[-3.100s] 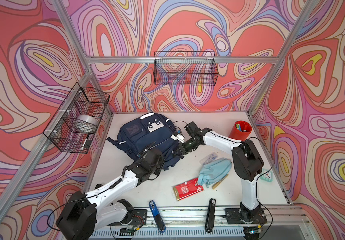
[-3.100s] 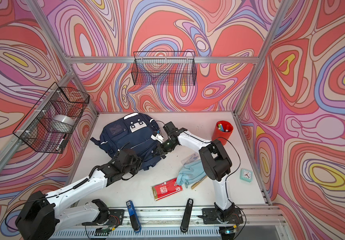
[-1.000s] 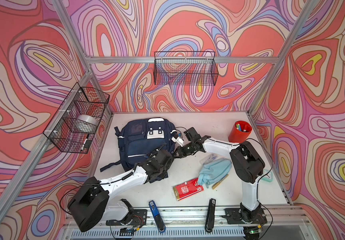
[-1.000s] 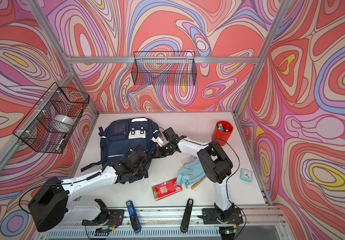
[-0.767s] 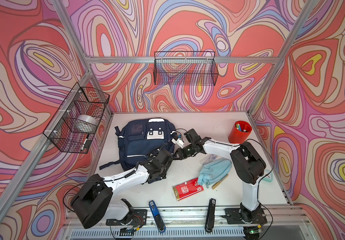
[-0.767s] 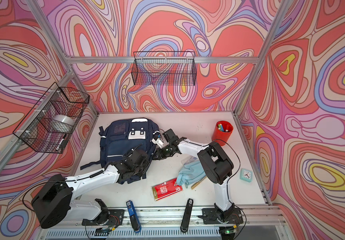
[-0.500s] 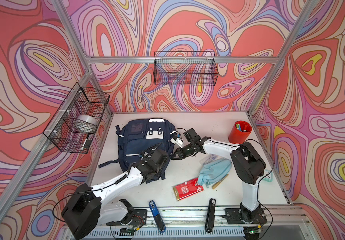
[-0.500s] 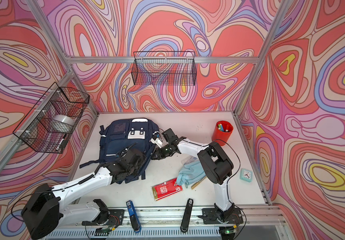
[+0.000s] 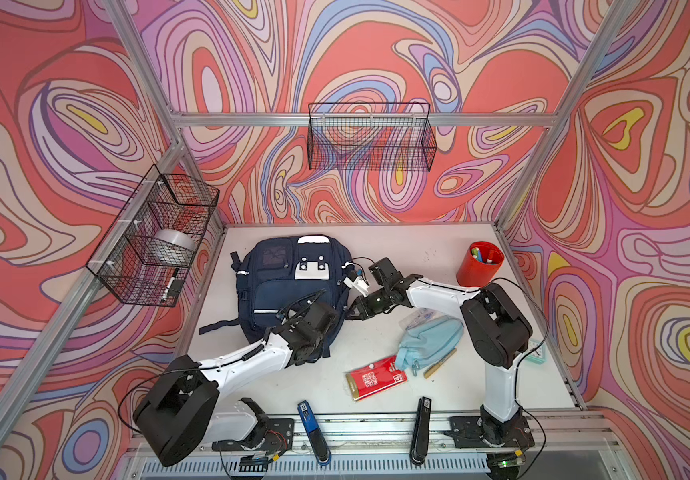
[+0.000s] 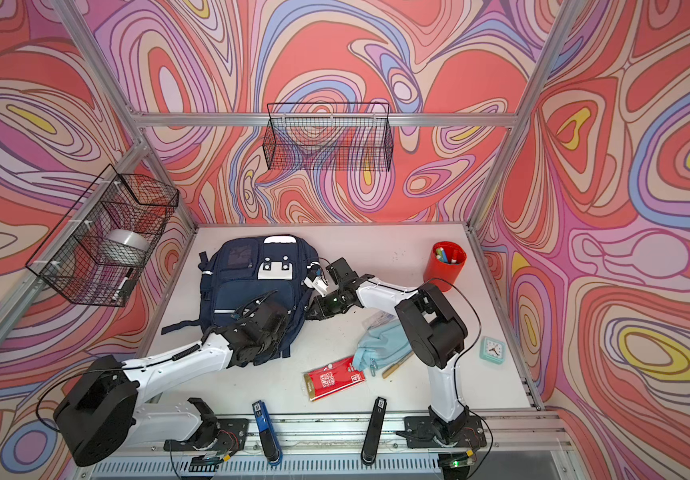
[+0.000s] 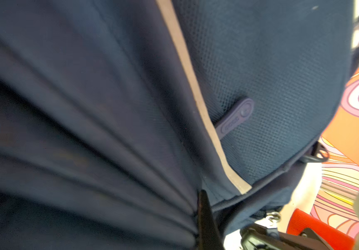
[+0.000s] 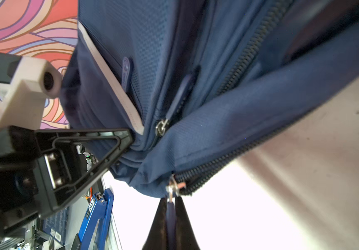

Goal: Pack books, pencil case, and school supplies into a backpack
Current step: Zip the student bag at the center of the table.

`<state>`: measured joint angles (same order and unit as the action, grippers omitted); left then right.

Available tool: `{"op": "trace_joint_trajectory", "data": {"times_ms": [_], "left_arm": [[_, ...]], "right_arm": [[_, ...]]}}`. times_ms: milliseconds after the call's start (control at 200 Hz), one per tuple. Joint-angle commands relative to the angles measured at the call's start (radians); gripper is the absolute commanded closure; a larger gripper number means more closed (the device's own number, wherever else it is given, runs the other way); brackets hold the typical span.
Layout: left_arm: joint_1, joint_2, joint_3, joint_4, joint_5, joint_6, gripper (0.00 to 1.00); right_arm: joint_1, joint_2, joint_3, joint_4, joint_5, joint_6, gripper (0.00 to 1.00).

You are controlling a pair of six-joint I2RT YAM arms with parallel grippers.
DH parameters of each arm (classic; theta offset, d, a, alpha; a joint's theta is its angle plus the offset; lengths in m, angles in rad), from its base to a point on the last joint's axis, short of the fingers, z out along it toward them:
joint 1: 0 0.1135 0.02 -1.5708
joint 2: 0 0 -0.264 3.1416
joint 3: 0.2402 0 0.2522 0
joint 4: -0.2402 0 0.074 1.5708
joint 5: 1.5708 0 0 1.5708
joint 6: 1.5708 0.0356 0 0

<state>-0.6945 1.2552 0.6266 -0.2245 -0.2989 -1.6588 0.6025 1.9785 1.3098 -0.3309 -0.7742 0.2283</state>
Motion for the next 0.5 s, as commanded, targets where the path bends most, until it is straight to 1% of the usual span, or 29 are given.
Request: {"op": "trace_joint_trajectory", "data": {"times_ms": [0, 50, 135, 230, 346, 496], "left_arm": [[0.004, -0.076, 0.009, -0.090, -0.054, 0.068, 1.00], [0.009, -0.093, -0.008, -0.108, -0.058, 0.066, 1.00], [0.023, -0.117, -0.050, -0.106, -0.027, 0.047, 1.00], [0.033, -0.146, -0.091, -0.076, -0.008, 0.041, 1.00], [0.036, -0.169, -0.092, -0.083, -0.011, 0.071, 1.00], [0.046, -0.144, -0.087, -0.047, 0.019, 0.094, 1.00]], "right_arm": [[-0.059, 0.016, 0.079, -0.020, -0.119, -0.031, 1.00], [-0.088, 0.036, 0.108, -0.016, -0.160, -0.020, 1.00], [-0.130, 0.071, 0.165, -0.041, -0.179, -0.022, 1.00], [-0.156, 0.127, 0.238, -0.118, -0.212, -0.054, 1.00], [-0.164, 0.196, 0.298, -0.172, -0.226, -0.080, 1.00], [-0.163, 0.212, 0.283, -0.131, -0.221, -0.050, 1.00]]}}
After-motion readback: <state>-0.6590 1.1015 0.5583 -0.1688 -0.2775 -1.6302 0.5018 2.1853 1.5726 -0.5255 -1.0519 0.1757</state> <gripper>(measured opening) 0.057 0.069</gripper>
